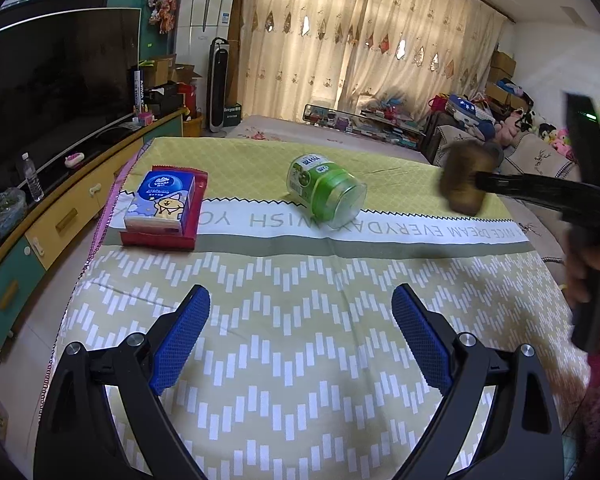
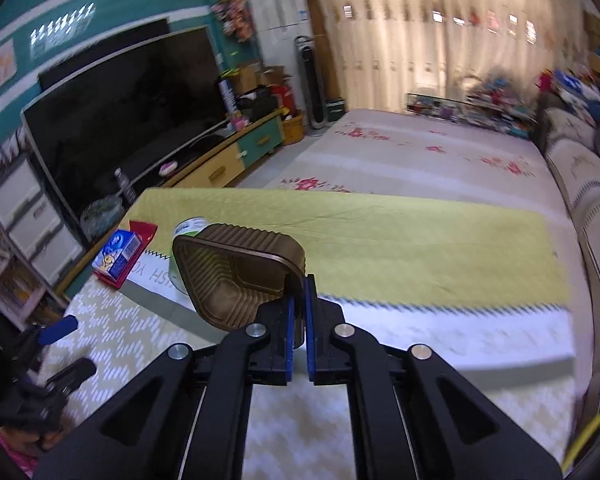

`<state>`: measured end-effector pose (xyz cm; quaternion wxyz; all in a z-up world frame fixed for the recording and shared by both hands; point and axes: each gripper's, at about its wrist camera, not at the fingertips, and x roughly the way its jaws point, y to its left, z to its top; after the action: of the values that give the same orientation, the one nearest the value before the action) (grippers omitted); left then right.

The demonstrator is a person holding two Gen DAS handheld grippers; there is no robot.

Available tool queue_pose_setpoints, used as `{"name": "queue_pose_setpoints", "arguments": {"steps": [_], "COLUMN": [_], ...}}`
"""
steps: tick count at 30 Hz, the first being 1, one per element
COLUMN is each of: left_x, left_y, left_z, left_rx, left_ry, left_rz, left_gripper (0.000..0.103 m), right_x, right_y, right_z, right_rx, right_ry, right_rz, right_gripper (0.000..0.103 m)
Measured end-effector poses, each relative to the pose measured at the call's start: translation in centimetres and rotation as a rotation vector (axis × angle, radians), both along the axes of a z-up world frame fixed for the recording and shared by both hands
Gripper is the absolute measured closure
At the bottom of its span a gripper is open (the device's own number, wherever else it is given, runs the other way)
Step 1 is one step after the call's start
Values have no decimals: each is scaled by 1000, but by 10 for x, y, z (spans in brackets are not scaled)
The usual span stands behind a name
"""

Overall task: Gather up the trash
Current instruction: 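Carry the brown container with the right gripper over the bin and release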

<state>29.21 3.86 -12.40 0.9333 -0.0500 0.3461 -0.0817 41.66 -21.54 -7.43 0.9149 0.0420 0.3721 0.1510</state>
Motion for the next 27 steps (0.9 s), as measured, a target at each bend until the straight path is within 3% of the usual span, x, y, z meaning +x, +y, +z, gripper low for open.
{"name": "queue_pose_setpoints", "arguments": {"steps": [7, 16, 22, 24, 27], "left_x": [-3, -5, -5, -5, -4], "left_y": [-1, -2, -2, -2, -3], "left_z": [3, 5, 4, 3, 3], "left_rx": [7, 14, 17, 17, 17], "left_ry": [-12, -14, -7, -4, 0], "left_rz": [-3, -5, -5, -6, -7], "left_gripper": [12, 12, 12, 12, 12], "right_x": [-77, -171, -194, -196, -197], "right_y": [-114, -283, -330, -337, -339], "right_z": [18, -34, -65, -71, -70], "right_rx": [-8, -39, -45, -27, -25], "right_ry": [-39, 79, 149, 164, 154], "right_rz": [-236, -713, -860, -878, -906], "right_gripper": [98, 98, 95, 84, 77]}}
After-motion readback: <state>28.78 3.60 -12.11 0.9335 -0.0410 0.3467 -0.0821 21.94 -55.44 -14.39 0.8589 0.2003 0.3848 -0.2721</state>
